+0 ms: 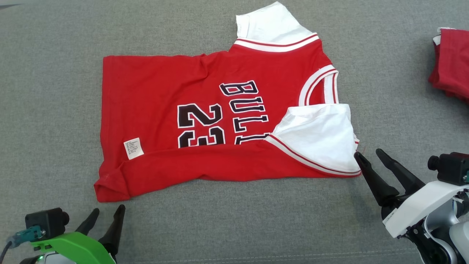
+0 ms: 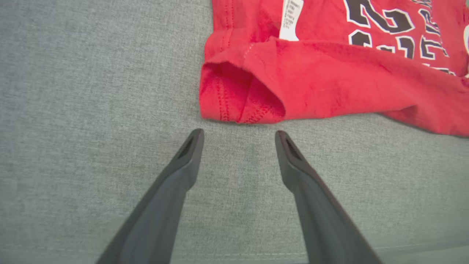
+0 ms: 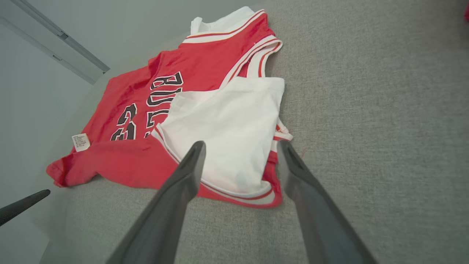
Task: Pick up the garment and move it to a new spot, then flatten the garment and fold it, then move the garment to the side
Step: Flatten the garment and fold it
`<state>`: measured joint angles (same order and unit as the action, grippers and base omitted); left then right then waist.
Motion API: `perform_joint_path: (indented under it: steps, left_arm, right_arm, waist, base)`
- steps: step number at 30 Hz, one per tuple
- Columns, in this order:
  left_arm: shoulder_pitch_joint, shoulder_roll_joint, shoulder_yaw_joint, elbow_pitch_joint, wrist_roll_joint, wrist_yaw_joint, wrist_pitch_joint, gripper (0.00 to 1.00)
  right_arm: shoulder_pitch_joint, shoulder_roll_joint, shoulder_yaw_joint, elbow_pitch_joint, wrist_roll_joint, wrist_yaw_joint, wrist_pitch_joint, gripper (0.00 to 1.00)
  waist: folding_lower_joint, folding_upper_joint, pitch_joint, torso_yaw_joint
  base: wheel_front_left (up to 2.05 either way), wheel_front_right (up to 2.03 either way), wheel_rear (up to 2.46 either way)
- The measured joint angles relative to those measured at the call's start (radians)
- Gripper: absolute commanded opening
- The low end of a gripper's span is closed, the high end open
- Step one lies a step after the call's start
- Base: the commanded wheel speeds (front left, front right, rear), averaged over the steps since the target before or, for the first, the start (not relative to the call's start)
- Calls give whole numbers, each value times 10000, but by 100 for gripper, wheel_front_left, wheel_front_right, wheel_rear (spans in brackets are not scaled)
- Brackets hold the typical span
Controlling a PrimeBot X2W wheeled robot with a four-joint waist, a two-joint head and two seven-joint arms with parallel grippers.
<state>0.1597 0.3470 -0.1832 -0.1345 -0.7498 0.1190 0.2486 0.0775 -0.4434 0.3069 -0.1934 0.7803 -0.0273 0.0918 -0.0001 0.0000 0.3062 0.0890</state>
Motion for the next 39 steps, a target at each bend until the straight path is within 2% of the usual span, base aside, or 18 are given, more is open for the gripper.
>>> perform_joint_path:
  steps: [6, 18, 21, 22, 23, 26, 27, 28, 31, 34, 39]
  left_arm:
    - [-18, -424, -253, -163, -58, -2, -211, 100]
    - [-470, -522, -84, 48, -140, -2, -531, 100]
    - [-612, -598, -48, 127, -140, -2, -608, 77]
    - [-647, -621, -38, 167, -140, -2, -642, 66]
    - [-675, -625, -38, 226, -140, 0, -650, 50]
    - [-686, -625, -27, 360, -140, -2, -652, 33]
    - [-693, -625, -29, 405, -140, -2, -652, 22]
    - [-707, -625, -29, 456, -140, -2, -652, 0]
    - [-849, -596, -54, 581, -140, -92, -646, 0]
    - [-1018, -303, -151, 616, -134, -324, -451, 0]
    - [-1231, 949, -205, 460, 142, -848, 209, 0]
  right_arm:
    - [3, -6, 59, -125, -65, -4, 13, 100]
    - [146, -59, -2, -268, -146, -98, 12, 100]
    - [146, -59, 0, -293, -150, -100, 12, 100]
    - [146, -59, 0, -301, -150, -100, 12, 100]
    - [146, -61, 0, -316, -150, -100, 12, 100]
    - [146, -61, 4, -336, -155, -111, 12, 100]
    - [146, -61, 8, -341, -161, -111, 12, 100]
    - [146, -61, 8, -351, -161, -113, 12, 100]
    - [146, -61, 6, -378, -161, -174, 12, 100]
    - [145, -61, 8, -380, -161, -184, 12, 100]
    - [141, -54, 27, -380, -161, -182, 12, 100]
  waist:
    - [0, 0, 66, -135]
    - [0, 0, 142, -223]
    - [0, 0, 146, -237]
    - [0, 0, 148, -241]
    - [0, 0, 151, -245]
    - [0, 0, 160, -260]
    - [0, 0, 163, -267]
    - [0, 0, 166, -274]
    - [0, 0, 178, -293]
    - [0, 0, 192, -315]
    - [0, 0, 203, -359]
  base:
    - [0, 0, 0]
    - [0, 0, 0]
    - [0, 0, 0]
    - [0, 0, 0]
    - [0, 0, 0]
    - [0, 0, 0]
    - [0, 0, 0]
    - [0, 0, 0]
    - [0, 0, 0]
    - [0, 0, 0]
    - [0, 0, 0]
